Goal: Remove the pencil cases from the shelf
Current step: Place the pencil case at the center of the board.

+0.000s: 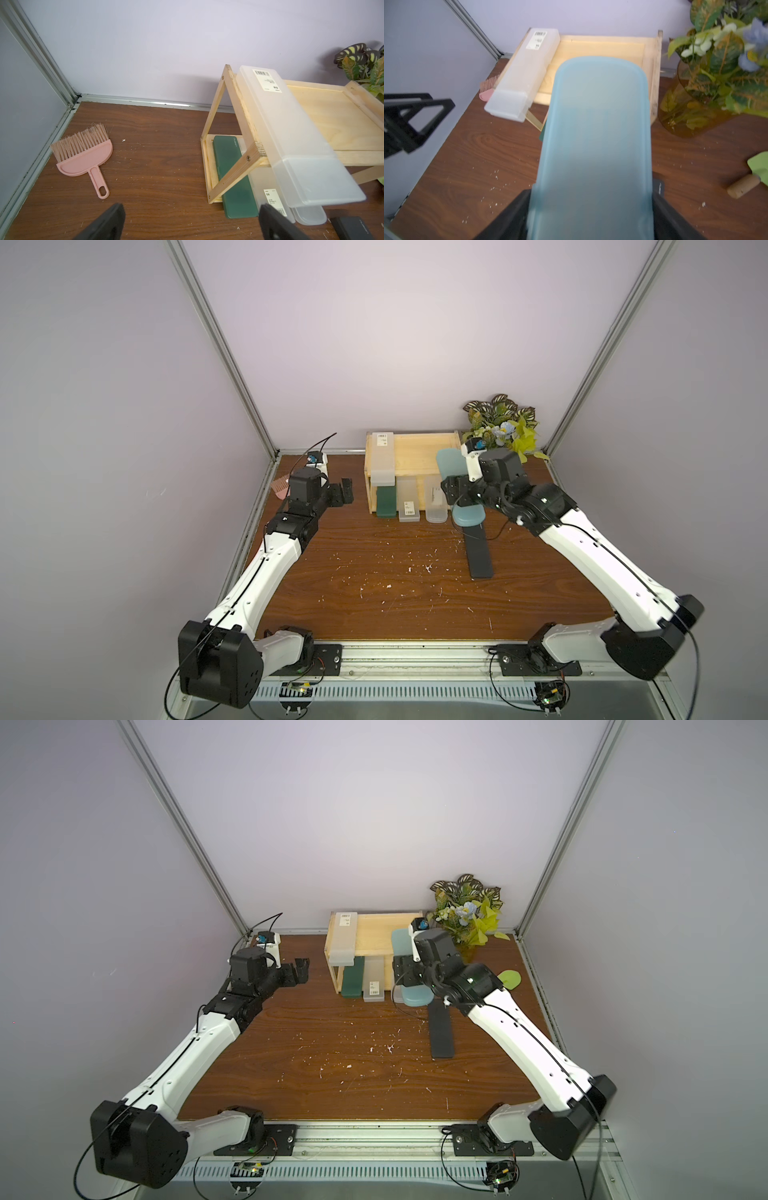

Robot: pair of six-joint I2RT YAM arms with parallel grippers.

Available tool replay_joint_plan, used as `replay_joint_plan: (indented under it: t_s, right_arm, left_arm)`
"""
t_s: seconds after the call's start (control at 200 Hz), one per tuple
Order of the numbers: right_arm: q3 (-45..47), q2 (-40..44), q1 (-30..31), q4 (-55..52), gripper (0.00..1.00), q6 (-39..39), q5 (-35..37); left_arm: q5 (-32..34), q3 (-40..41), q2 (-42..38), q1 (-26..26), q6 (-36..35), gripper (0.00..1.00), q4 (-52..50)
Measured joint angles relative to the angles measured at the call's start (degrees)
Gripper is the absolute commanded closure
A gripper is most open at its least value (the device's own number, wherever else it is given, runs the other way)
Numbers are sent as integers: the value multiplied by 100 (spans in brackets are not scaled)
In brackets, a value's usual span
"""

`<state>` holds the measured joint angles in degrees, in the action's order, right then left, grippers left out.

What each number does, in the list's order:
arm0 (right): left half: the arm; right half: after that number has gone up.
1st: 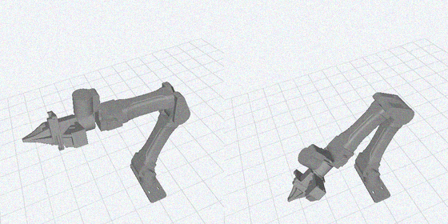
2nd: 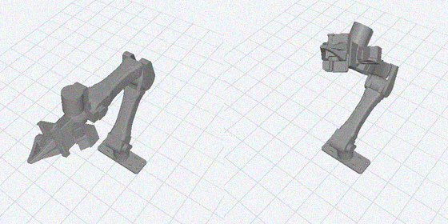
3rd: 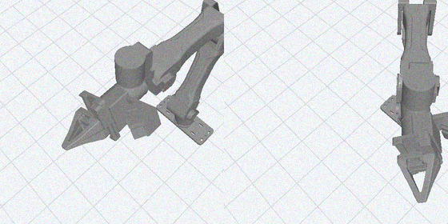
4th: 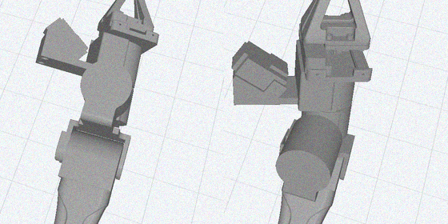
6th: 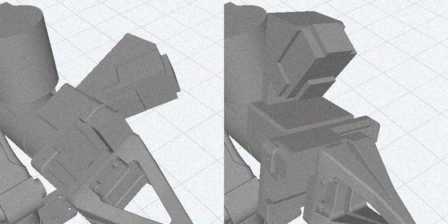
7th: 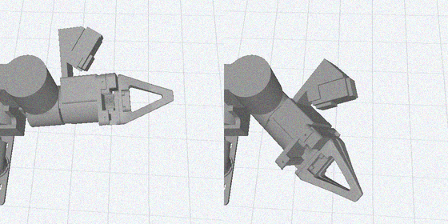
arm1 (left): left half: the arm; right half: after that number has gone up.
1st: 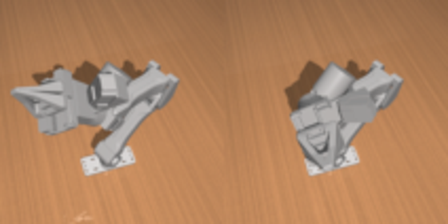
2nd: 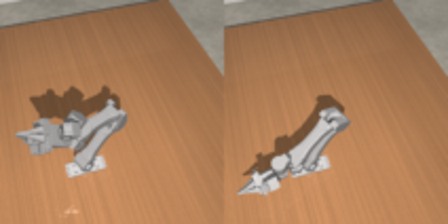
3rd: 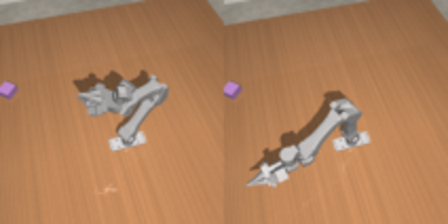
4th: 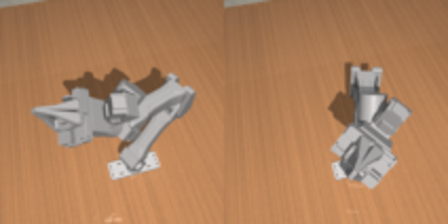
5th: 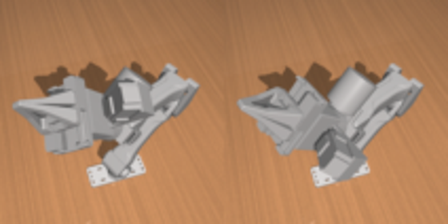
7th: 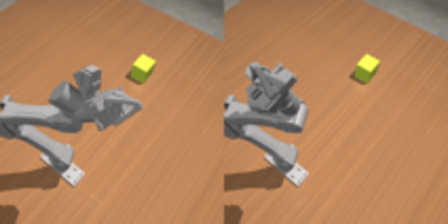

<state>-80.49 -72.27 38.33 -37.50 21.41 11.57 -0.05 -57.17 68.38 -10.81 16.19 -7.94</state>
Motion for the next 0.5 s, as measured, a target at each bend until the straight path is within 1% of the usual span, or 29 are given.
replay_joint_plan:
  t_s: [0.125, 0.255, 0.365, 0.5]
  right_arm:
    - [1635, 866, 223, 192, 29, 396, -26]
    - [2920, 1239, 511, 348, 29, 863, -151]
    - [3512, 1211, 721, 636, 28, 1169, -168]
    - [3851, 916, 824, 1213, 27, 1416, -190]
  left_arm:
    - [-42, 31, -105, 0, 70, 0, 0]
    - [-109, 236, -258, 0, 181, 0, 20]
    - [-138, 411, -319, 0, 260, 0, 33]
    - [-142, 546, -319, 0, 275, 0, 37]
